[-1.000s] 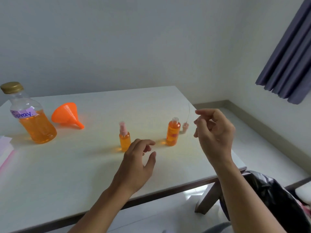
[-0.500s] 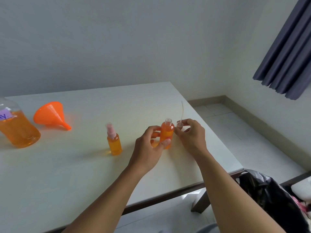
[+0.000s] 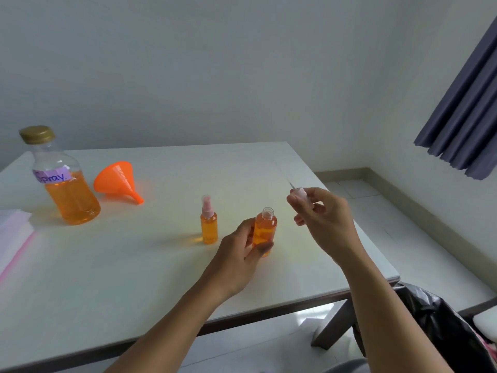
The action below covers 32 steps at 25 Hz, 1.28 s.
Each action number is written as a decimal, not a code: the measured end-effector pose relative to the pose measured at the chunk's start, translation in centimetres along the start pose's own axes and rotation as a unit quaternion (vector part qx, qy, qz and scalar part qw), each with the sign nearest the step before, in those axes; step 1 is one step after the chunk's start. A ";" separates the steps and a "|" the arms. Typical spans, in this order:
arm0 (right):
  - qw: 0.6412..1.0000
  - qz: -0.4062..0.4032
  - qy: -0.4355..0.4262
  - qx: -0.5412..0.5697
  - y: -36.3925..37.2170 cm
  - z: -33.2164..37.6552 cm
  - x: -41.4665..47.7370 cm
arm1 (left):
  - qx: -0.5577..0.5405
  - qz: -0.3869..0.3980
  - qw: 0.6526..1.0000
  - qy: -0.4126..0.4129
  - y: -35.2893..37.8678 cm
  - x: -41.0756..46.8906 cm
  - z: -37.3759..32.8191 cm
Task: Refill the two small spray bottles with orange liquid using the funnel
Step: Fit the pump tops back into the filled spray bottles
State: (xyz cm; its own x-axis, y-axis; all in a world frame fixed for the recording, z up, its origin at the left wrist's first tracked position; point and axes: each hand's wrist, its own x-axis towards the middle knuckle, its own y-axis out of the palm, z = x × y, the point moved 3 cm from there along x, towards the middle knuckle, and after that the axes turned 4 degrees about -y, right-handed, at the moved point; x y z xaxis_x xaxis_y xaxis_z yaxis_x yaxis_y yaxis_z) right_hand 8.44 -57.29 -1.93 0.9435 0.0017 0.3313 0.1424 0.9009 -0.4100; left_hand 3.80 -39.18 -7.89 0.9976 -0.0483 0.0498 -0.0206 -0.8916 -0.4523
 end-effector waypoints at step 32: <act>0.930 0.213 -0.273 -0.120 7.1 7.3 -2.6 | 0.157 -0.092 0.982 0.050 -9.2 -5.0 4.3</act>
State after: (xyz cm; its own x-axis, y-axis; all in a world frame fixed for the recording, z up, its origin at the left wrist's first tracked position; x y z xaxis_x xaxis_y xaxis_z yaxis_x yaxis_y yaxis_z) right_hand 4.78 -47.69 0.48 0.6462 0.6160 0.4504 -0.0864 0.6455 -0.7589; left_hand -0.67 -28.82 -7.77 0.9708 0.0419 0.2361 0.1957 -0.7073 -0.6793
